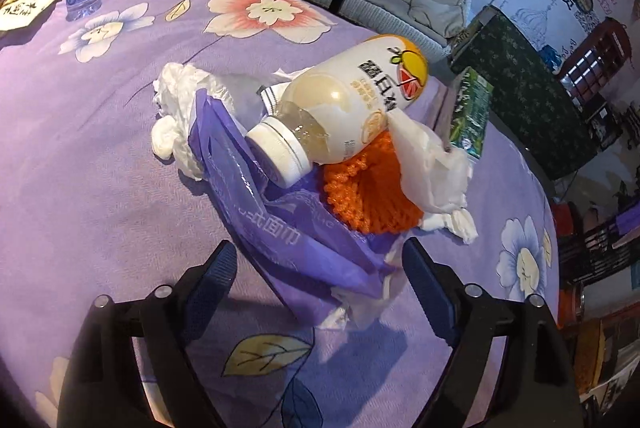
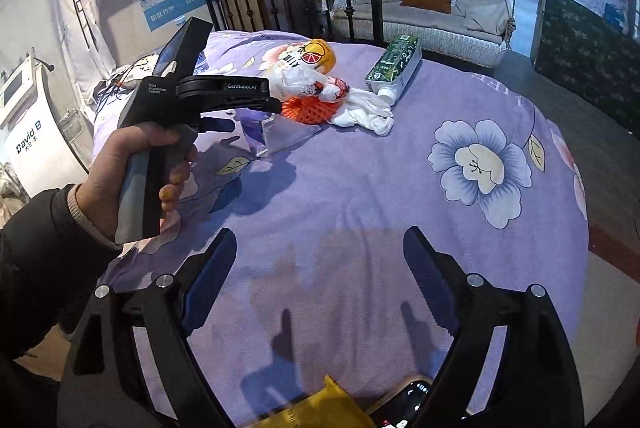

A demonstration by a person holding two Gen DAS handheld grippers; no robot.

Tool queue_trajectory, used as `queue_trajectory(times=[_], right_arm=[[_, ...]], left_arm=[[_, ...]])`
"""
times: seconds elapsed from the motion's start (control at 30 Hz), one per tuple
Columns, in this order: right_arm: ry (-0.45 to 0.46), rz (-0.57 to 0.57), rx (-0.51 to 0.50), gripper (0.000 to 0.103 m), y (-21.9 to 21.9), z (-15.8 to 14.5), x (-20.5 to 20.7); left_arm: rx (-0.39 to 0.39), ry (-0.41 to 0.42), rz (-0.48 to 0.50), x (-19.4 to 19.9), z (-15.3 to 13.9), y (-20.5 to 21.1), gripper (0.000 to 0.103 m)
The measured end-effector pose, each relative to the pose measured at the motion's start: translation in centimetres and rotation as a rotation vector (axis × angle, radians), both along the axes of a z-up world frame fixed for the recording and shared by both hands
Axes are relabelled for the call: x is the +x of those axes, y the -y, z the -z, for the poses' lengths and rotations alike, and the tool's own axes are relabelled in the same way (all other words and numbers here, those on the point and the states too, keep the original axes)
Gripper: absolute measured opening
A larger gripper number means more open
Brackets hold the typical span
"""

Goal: Collect trash
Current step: 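Move both tools back over the bed toward the remaining trash, then grasp the purple wrapper with the left tool while the right tool grasps a red-and-white wrapper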

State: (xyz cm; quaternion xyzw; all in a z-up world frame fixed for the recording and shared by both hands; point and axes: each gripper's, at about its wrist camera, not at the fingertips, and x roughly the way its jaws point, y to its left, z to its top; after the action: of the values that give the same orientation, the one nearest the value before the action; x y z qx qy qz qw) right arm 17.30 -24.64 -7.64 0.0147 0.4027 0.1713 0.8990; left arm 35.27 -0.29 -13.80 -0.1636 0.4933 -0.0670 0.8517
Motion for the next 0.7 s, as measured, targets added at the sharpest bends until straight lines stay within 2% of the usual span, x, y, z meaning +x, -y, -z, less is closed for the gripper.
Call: queue_trajectory(times=[0.07, 0.13, 0.17, 0.23, 0.27, 0.37, 0.53, 0.7], right_arm=[[-0.004, 0.004, 0.0, 0.085, 0.1, 0.2, 0.8], [-0.005, 0.0, -0.001, 0.085, 0.0, 0.2, 1.5], [-0.003, -0.004, -0.004, 0.085, -0.1, 0.3, 1.8], [-0.003, -0.013, -0.012, 0.085, -0.5, 0.4, 2.6], [-0.006, -0.018, -0.012, 0.085, -0.8, 0.5, 3.0], [-0.018, -0.034, 0.0, 0.084, -1.6, 0.9, 4.0], [-0.028, -0.072, 0.007, 0.082, -3.5, 0.6, 5.5], [0.004, -0.116, -0.05, 0.082, -5.6, 0.4, 6.8]], left_arm=[[-0.013, -0.024, -0.017, 0.4, 0.8, -0.4, 0.063], [-0.021, -0.012, -0.026, 0.0, 1.0, -0.9, 0.054], [-0.013, 0.003, -0.023, -0.4, 0.8, -1.1, 0.04], [0.01, 0.022, -0.019, -1.0, 0.6, -1.6, 0.028], [-0.001, 0.026, -0.019, -1.3, 0.6, -2.0, 0.018], [-0.027, 0.042, -0.024, -2.5, 0.2, -3.3, 0.018], [0.055, 0.124, -0.017, -5.7, -1.6, -4.2, 0.016], [0.07, 0.155, -0.023, -9.6, -2.9, -6.3, 0.016]])
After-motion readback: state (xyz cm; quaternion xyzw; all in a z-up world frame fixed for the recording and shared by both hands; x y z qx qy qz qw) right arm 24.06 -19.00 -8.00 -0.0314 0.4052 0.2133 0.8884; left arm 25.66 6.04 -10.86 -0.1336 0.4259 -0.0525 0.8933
